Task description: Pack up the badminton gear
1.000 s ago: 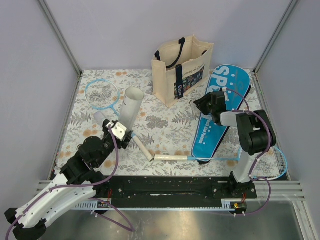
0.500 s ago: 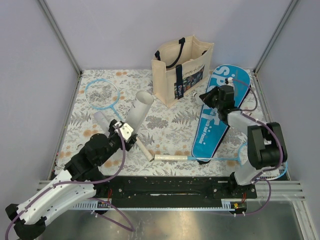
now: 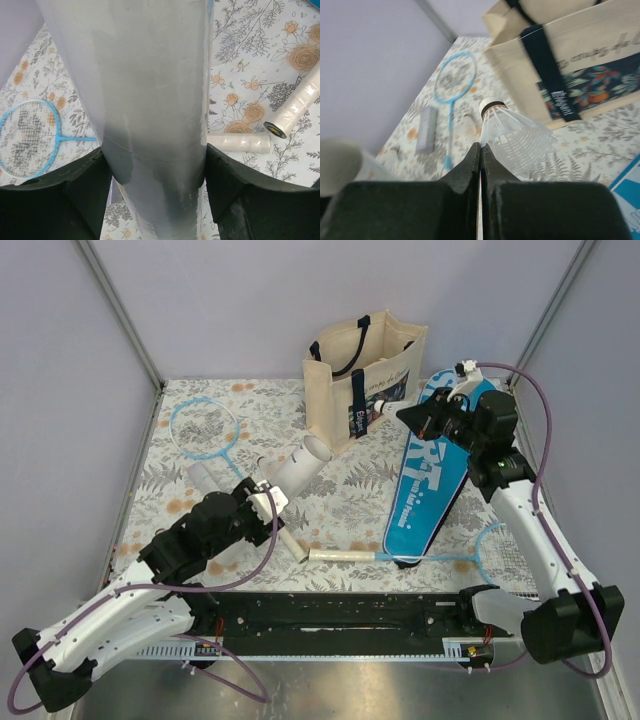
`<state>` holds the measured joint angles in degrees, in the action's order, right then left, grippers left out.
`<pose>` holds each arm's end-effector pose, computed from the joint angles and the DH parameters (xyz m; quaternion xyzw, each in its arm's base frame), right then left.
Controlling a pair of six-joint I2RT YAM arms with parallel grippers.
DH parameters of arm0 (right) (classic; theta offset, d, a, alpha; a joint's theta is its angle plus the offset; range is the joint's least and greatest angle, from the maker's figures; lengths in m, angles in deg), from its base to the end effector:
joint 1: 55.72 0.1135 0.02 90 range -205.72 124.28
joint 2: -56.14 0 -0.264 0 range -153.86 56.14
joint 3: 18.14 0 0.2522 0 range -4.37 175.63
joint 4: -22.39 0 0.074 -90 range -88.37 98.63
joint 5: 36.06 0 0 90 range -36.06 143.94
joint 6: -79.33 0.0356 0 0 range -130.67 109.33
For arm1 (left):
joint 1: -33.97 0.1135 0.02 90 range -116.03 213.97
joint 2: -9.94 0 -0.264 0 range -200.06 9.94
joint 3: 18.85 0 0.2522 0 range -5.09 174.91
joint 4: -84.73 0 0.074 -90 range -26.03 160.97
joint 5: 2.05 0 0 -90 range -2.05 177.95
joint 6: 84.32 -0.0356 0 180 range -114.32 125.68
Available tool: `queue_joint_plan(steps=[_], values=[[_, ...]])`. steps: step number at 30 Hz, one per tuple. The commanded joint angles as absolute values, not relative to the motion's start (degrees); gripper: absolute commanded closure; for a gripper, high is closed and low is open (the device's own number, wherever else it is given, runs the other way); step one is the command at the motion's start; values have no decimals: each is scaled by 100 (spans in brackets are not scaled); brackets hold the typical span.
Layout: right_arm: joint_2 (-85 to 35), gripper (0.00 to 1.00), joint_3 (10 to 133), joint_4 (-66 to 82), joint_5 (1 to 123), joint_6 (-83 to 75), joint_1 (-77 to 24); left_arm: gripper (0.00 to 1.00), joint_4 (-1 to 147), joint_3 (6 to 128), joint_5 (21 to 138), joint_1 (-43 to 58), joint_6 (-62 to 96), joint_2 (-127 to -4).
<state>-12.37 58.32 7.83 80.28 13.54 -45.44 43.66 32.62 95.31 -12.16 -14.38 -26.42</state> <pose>0.2710 0.0652 0.3818 -0.0623 0.7401 0.3545 0.5681 0.1067 -0.1044 0.2879 0.4335 0.7274 -0.0663 0.5278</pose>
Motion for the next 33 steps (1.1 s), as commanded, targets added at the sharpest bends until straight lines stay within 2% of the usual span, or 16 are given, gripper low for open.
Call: queue_joint_plan(steps=[1,8,14,22,28,33], values=[[-733,100,6092,-216,8996,315,-4106,56,4171,3876,9586,-1235,-1892,-2803],[-118,100,6321,-718,9927,-91,-3481,56,3723,4166,9666,-1244,-2420,-3076],[120,100,6304,-1149,10254,-328,-3244,56,3485,4369,9482,-1305,-2798,-3164],[-186,100,6514,-1150,10640,-469,-2892,54,3529,4360,8945,-1314,-2948,-2900],[-617,100,6576,-430,10887,-276,-2453,54,3573,4316,8840,-1332,-3009,-2856],[-1048,100,6875,-569,10632,-460,-2092,54,3582,4386,8646,-1340,-3009,-2865]])
